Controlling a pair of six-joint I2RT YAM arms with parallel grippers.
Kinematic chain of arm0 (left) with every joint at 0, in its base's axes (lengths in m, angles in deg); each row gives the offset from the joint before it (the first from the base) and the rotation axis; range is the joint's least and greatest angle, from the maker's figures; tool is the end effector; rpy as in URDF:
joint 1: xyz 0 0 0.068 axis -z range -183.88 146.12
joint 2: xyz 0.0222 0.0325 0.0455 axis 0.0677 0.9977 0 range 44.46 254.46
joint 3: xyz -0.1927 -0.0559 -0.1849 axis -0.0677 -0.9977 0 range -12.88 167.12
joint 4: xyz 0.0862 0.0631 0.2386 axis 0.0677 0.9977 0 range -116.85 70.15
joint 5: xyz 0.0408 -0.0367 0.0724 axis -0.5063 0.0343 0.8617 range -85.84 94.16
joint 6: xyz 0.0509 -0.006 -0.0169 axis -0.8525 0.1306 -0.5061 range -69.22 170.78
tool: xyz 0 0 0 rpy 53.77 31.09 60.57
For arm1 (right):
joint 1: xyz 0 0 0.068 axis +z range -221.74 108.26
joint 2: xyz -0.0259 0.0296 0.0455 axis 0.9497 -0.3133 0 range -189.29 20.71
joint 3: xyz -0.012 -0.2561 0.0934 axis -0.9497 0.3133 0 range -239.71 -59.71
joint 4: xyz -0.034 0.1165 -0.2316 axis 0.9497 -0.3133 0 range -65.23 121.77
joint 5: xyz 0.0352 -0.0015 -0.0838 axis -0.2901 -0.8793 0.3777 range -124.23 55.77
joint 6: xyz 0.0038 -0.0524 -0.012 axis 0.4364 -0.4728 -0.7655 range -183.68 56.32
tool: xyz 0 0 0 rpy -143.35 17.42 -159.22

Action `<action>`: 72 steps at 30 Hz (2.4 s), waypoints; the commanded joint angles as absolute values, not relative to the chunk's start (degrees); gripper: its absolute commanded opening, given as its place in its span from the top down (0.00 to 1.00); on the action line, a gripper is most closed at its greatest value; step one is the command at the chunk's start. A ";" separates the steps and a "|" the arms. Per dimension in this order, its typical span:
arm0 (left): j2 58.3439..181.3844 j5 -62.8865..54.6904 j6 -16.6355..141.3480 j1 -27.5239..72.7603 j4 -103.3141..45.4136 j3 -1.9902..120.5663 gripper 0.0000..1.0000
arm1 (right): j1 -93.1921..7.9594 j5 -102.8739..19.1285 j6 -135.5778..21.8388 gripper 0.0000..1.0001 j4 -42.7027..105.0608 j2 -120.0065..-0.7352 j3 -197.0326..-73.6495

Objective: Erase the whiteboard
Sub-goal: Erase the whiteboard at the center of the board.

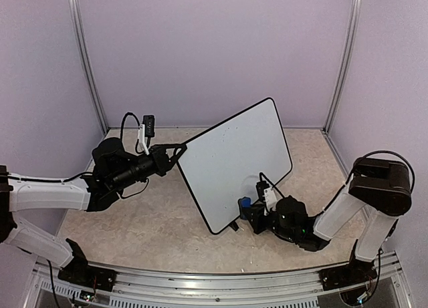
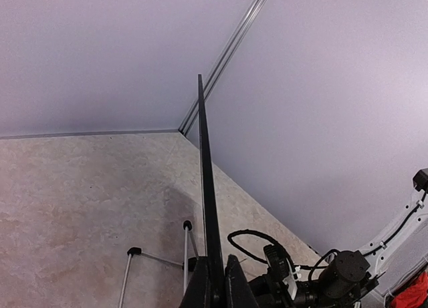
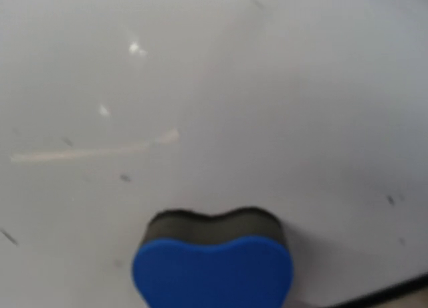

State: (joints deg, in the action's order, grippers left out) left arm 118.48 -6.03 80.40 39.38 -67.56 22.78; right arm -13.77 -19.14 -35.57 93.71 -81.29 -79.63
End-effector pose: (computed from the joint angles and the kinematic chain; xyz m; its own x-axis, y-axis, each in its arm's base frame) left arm 0.2037 -0.2002 0.2667 -0.3711 -0.3188 -0.8721 0.7130 0.5038 -0.4876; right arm 0.1511 0.2239 0.1001 -0.4857 0.0814 -0.8703 -0.5215 0.7720 0.3633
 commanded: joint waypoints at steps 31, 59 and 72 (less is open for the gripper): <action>119.21 -16.23 75.65 41.73 -62.06 20.60 1.00 | -13.56 -17.75 -41.16 0.78 91.11 -77.07 -81.44; 119.11 -16.23 75.39 41.82 -61.99 20.61 1.00 | -16.81 -34.08 -45.92 0.78 50.14 -76.41 -120.18; 119.70 -16.32 75.47 41.82 -62.13 20.69 1.00 | -10.77 -29.32 -44.19 0.78 39.93 -80.60 -128.79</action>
State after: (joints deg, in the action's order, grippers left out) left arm 118.04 -2.89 79.51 38.84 -67.27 22.45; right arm -11.80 -31.84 -46.76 49.75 -76.65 -125.38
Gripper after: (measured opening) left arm 0.037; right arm 0.218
